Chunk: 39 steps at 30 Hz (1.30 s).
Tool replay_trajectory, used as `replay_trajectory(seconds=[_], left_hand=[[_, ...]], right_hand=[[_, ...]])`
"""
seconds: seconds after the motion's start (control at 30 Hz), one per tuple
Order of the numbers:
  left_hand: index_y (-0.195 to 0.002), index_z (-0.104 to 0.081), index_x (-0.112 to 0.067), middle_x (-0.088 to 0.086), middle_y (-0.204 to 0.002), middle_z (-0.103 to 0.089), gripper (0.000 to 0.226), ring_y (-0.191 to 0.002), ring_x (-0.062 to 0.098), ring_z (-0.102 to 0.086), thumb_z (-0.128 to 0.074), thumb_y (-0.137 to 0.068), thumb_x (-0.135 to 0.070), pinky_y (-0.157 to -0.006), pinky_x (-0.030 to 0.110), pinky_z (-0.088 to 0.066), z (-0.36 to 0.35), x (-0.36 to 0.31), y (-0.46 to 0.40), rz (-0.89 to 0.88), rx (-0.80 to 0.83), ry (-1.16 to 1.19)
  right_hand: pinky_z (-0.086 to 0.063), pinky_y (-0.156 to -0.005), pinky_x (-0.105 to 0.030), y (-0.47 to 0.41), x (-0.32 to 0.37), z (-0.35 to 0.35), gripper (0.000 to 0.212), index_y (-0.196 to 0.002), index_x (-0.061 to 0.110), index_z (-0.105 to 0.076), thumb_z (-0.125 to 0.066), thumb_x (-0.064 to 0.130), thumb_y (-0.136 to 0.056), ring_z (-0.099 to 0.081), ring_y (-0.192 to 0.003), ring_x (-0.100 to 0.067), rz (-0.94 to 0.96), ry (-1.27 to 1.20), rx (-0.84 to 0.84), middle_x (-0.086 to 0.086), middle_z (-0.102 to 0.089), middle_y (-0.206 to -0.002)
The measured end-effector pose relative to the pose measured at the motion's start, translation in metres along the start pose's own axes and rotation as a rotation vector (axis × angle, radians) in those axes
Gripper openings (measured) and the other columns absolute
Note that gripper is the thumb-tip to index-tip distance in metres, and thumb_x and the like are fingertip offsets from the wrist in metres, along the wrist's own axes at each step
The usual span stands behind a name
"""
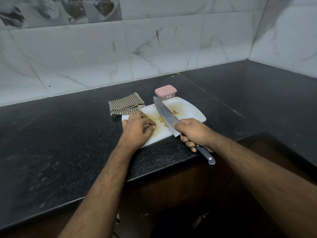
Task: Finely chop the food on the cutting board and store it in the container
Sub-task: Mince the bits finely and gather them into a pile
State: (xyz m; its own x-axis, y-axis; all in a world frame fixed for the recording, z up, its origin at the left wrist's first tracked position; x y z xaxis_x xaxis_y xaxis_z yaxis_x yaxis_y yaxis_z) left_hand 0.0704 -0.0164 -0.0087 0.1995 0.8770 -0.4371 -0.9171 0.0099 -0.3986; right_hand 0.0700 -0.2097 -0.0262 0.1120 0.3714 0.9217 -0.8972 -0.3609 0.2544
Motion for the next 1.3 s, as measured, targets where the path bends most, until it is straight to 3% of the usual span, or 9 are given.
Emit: replay_trajectory(seconds=[0.17,0.4,0.53,0.63,0.8,0.93,1.17,1.3], left_hand=[[-0.096,-0.072,-0.031,-0.011,-0.105,-0.048,0.009,-0.108,0.01,-0.04,-0.071,-0.093,-0.04,-0.089,0.036,-0.022,0.002,0.002,0.0,0.032,-0.017,-0.04],[-0.088,-0.067,-0.032,-0.011,-0.103,-0.05,0.024,-0.105,0.009,-0.04,-0.072,-0.087,-0.055,-0.09,0.04,-0.025,0.004,0.003,0.003,0.057,-0.003,-0.015],[-0.094,-0.067,-0.036,-0.015,-0.1,-0.05,0.007,-0.107,0.012,-0.045,-0.071,-0.091,-0.041,-0.09,0.039,-0.024,0.003,0.001,0.008,0.031,0.032,0.01],[-0.091,-0.063,-0.04,-0.017,-0.097,-0.049,0.012,-0.105,0.011,-0.045,-0.071,-0.091,-0.031,-0.088,0.038,-0.024,0.003,-0.003,0.01,0.025,0.041,0.016],[-0.091,-0.063,-0.039,-0.02,-0.094,-0.048,0.009,-0.102,0.009,-0.044,-0.069,-0.093,-0.032,-0.086,0.036,-0.022,0.004,-0.007,0.01,0.009,0.047,0.004],[-0.092,-0.065,-0.037,-0.021,-0.092,-0.047,0.006,-0.1,0.008,-0.045,-0.069,-0.093,-0.032,-0.084,0.034,-0.02,0.002,-0.007,0.01,-0.006,0.044,0.021],[-0.095,-0.068,-0.032,-0.015,-0.099,-0.055,0.002,-0.097,0.007,-0.048,-0.069,-0.094,-0.032,-0.091,0.036,-0.028,0.0,-0.011,0.008,-0.036,0.054,0.036],[-0.098,-0.072,-0.027,-0.013,-0.098,-0.059,0.008,-0.095,0.008,-0.051,-0.069,-0.094,-0.033,-0.093,0.037,-0.032,-0.001,-0.008,0.007,-0.028,0.046,0.03]], right_hand=[[-0.036,-0.036,-0.023,0.001,-0.001,0.003,0.024,-0.086,0.019,-0.049,-0.046,0.034,-0.104,-0.034,-0.038,-0.012,0.03,0.004,-0.037,0.002,-0.045,-0.053],[-0.039,-0.039,-0.024,0.003,0.003,-0.005,0.028,-0.086,0.02,-0.053,-0.048,0.041,-0.104,-0.035,-0.037,-0.014,0.067,0.096,-0.007,0.0,-0.045,-0.054],[-0.042,-0.04,-0.026,0.001,0.008,-0.008,0.028,-0.086,0.019,-0.051,-0.05,0.042,-0.102,-0.037,-0.033,-0.012,0.076,0.257,-0.023,-0.002,-0.047,-0.058],[-0.045,-0.039,-0.026,0.002,0.012,-0.009,0.028,-0.085,0.018,-0.048,-0.048,0.041,-0.102,-0.042,-0.031,-0.01,0.086,0.394,-0.083,-0.003,-0.053,-0.062],[-0.051,-0.039,-0.028,0.011,0.026,-0.01,0.032,-0.086,0.016,-0.054,-0.042,0.04,-0.103,-0.055,-0.038,-0.015,0.101,0.655,-0.164,-0.004,-0.062,-0.07],[-0.044,-0.038,-0.021,0.009,0.027,-0.013,0.03,-0.083,0.022,-0.05,-0.041,0.042,-0.103,-0.054,-0.034,-0.012,0.066,0.733,-0.179,-0.005,-0.066,-0.073],[-0.045,-0.038,-0.02,0.007,0.027,-0.017,0.027,-0.098,0.02,-0.051,-0.039,0.042,-0.104,-0.06,-0.042,-0.014,0.021,0.805,-0.22,-0.002,-0.065,-0.077],[-0.05,-0.04,-0.024,0.007,0.029,-0.019,0.035,-0.112,0.013,-0.057,-0.039,0.042,-0.105,-0.061,-0.046,-0.015,-0.027,0.833,-0.222,-0.003,-0.062,-0.079]])
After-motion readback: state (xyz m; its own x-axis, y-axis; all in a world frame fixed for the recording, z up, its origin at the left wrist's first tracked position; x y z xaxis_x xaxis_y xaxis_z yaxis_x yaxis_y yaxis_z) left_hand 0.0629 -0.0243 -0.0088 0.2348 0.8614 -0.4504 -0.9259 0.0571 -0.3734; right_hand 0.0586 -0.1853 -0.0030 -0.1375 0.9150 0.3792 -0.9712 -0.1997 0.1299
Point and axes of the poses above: each hand's wrist, its own y-axis away from the middle knuckle, its own z-axis out of the back of the hand, x = y × z, the point moved 8 cm from there along -y, towards the middle knuckle
